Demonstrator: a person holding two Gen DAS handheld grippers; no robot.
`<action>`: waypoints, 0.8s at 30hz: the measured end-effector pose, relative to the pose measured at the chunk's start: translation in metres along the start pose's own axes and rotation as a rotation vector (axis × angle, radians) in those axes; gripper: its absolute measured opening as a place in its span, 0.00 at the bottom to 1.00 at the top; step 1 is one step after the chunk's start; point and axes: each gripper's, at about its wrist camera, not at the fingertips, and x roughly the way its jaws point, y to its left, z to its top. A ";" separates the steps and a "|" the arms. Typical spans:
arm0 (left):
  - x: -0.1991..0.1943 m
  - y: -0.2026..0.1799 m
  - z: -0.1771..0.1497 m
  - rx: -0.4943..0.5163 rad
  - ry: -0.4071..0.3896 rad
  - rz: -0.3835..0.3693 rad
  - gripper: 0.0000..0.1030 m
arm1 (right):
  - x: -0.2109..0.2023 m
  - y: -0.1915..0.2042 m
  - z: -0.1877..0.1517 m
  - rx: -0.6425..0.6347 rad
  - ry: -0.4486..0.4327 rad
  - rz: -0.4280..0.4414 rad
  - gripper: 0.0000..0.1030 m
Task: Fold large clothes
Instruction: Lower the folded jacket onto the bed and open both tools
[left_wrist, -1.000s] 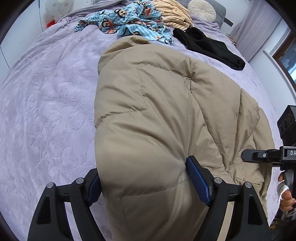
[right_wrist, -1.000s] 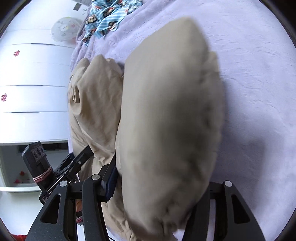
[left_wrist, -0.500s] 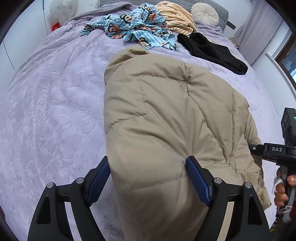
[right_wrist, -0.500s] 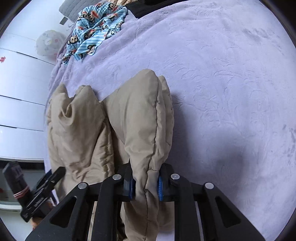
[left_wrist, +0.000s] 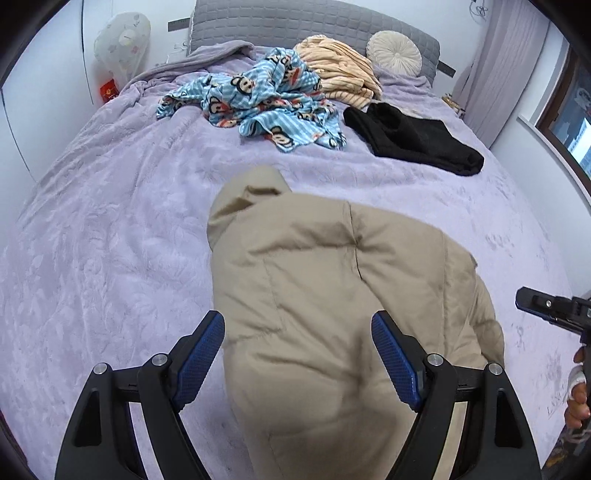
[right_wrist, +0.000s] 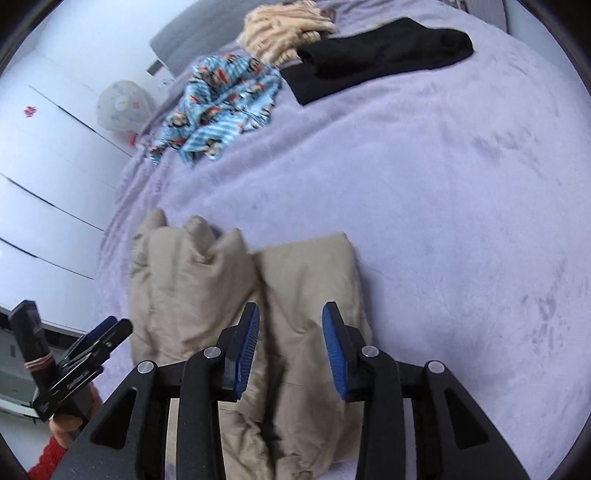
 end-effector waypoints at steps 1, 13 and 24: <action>0.003 0.004 0.009 -0.010 -0.003 0.010 0.80 | 0.000 0.009 0.004 -0.017 0.001 0.042 0.48; 0.067 0.029 0.035 -0.090 0.079 0.035 0.80 | 0.117 -0.041 0.030 0.474 0.189 0.467 0.09; 0.109 -0.042 0.025 0.072 0.122 0.083 0.82 | 0.139 -0.034 0.025 0.175 0.231 0.042 0.05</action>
